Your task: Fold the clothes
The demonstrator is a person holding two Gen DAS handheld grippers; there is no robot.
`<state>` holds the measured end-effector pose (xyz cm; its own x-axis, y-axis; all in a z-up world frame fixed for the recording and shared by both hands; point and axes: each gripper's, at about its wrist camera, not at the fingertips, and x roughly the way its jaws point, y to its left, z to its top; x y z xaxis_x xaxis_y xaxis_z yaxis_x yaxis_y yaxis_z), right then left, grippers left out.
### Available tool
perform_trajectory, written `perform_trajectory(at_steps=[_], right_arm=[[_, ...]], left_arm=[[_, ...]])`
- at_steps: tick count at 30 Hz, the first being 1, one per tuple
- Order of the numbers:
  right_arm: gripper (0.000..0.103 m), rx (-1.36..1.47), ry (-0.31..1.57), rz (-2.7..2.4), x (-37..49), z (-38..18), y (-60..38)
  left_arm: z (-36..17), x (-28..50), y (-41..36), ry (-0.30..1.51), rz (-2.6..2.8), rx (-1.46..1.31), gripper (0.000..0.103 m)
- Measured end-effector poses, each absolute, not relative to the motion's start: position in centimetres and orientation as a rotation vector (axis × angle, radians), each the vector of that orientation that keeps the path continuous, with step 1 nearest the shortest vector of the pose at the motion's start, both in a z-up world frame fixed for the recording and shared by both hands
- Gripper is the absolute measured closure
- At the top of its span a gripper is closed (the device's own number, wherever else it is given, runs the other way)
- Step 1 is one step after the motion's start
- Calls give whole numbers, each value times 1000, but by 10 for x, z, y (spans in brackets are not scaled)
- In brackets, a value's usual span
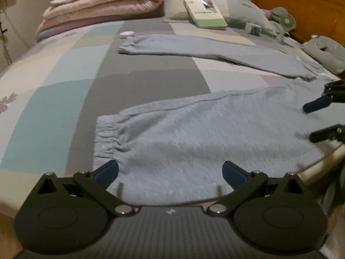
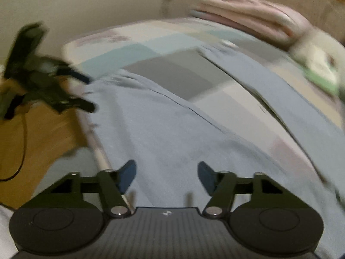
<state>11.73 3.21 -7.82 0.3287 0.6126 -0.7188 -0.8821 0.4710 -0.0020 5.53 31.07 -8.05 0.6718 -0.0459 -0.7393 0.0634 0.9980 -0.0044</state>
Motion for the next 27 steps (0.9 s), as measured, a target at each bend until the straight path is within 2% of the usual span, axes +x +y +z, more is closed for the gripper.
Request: perform_trajectory(at_steps=[4, 11, 12, 14, 15, 16, 22, 25, 27], right_arm=[[61, -548, 645, 1216, 97, -83, 87], [65, -710, 603, 1293, 83, -119, 159], [73, -728, 601, 1286, 84, -122, 164], [82, -730, 591, 1285, 85, -124, 168], [95, -725, 597, 1280, 87, -123, 168], [98, -718, 602, 1273, 89, -122, 168], [97, -499, 753, 1337, 110, -109, 166], [87, -442, 904, 1332, 126, -117, 169], [85, -362, 892, 1354, 135, -107, 157]], left_arm=[[-70, 48, 315, 807, -6, 17, 2], [-62, 31, 326, 770, 33, -67, 2], [-62, 29, 328, 768, 30, -85, 2], [-63, 26, 332, 766, 32, -120, 2], [-64, 25, 334, 766, 34, -137, 2], [-64, 23, 336, 765, 37, -154, 2], [-69, 25, 344, 762, 35, -216, 2], [-73, 30, 342, 777, 40, -210, 2], [-74, 32, 338, 775, 32, -190, 2]])
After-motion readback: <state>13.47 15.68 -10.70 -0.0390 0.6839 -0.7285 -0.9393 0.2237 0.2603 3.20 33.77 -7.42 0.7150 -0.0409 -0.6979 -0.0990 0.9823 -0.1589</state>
